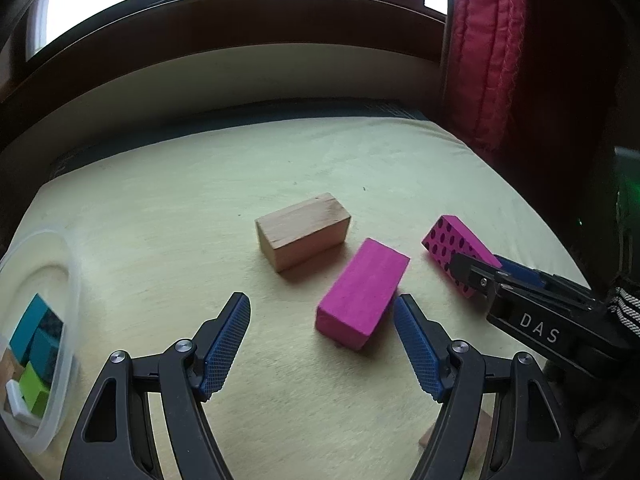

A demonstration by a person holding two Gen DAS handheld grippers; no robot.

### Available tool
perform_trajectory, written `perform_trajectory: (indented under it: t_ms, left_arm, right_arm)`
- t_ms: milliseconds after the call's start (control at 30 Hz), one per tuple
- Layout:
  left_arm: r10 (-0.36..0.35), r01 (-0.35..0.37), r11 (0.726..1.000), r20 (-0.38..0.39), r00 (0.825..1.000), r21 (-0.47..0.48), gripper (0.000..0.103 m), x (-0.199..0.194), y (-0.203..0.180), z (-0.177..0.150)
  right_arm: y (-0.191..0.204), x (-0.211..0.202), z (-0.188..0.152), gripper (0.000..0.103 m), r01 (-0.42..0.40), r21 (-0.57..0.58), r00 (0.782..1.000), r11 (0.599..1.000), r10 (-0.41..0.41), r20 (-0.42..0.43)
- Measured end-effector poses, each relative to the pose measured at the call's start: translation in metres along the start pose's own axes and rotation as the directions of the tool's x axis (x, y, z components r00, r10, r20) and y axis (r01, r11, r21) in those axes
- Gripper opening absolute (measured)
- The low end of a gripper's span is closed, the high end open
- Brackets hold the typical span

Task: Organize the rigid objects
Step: 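Move the left gripper to the dotted magenta block and grasp it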

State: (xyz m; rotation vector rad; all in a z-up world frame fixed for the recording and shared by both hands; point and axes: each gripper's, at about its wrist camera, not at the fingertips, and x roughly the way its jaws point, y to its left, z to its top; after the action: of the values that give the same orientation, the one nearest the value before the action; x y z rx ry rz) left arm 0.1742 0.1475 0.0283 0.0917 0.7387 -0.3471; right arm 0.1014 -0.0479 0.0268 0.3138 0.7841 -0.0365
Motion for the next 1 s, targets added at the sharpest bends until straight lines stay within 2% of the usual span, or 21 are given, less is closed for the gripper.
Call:
perform_trajectory:
  t_ms: [300,567,1000]
  left_arm:
    - [-0.012,0.014,0.998,-0.027,1.000,0.063,0.073,0.018,-0.013,0.003]
    - [-0.015,0.020,0.996,-0.062,0.998,0.090,0.056,0.035,-0.020,0.007]
    - [-0.025,0.030,0.992,-0.040,0.999,0.126,0.041,0.037,-0.023,0.004]
  right_arm:
    - [0.002,-0.001,0.001,0.050,-0.001,0.000,1.000,1.000,0.001,0.001]
    - [0.002,-0.001,0.002,0.050,-0.002,-0.003,1.000,1.000,0.002,0.001]
    - [0.004,-0.001,0.002,0.050,-0.005,-0.026,1.000,1.000,0.005,0.009]
